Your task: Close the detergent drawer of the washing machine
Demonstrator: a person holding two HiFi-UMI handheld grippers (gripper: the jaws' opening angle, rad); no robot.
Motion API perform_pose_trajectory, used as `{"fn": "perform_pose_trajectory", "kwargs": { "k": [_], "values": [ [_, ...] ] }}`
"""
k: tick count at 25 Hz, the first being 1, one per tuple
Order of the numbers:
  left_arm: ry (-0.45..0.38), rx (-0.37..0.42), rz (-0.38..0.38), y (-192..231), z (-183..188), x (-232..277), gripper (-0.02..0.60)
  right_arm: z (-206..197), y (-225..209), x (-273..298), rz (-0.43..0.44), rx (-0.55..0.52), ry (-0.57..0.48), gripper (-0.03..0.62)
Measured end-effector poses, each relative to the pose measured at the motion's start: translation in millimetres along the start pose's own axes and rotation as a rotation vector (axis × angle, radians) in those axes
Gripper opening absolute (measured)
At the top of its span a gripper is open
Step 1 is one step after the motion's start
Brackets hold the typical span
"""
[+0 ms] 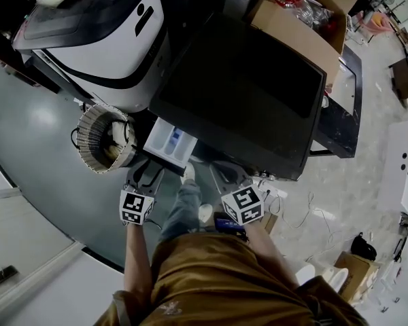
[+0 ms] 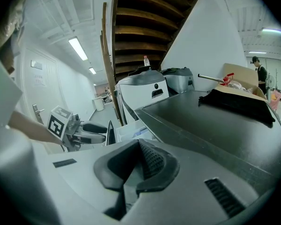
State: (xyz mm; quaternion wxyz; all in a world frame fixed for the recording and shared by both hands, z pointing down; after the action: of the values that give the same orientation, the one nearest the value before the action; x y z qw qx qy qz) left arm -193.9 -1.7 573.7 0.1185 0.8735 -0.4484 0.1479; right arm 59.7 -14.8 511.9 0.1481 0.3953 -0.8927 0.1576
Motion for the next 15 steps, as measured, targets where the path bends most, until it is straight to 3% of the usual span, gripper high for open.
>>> {"fn": "perform_pose_trajectory", "kwargs": {
  "k": [15],
  "values": [
    [0.005, 0.0, -0.004, 1.7, 4.9, 11.4, 0.212, 5.4, -8.4, 1.7, -0.009, 0.008, -0.01, 0.012]
  ]
}}
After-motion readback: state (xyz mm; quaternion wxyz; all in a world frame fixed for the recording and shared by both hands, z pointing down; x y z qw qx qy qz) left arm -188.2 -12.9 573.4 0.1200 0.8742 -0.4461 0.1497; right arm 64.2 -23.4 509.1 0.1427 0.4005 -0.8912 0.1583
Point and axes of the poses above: the fingertips, and each gripper's own axes: x forward along the fingers, y to its left, z out of its top, the point moved 8 cm from there along -x, backward along the fingers, and after that the axes turned 7 degrees about -y, right-handed, at the moved point
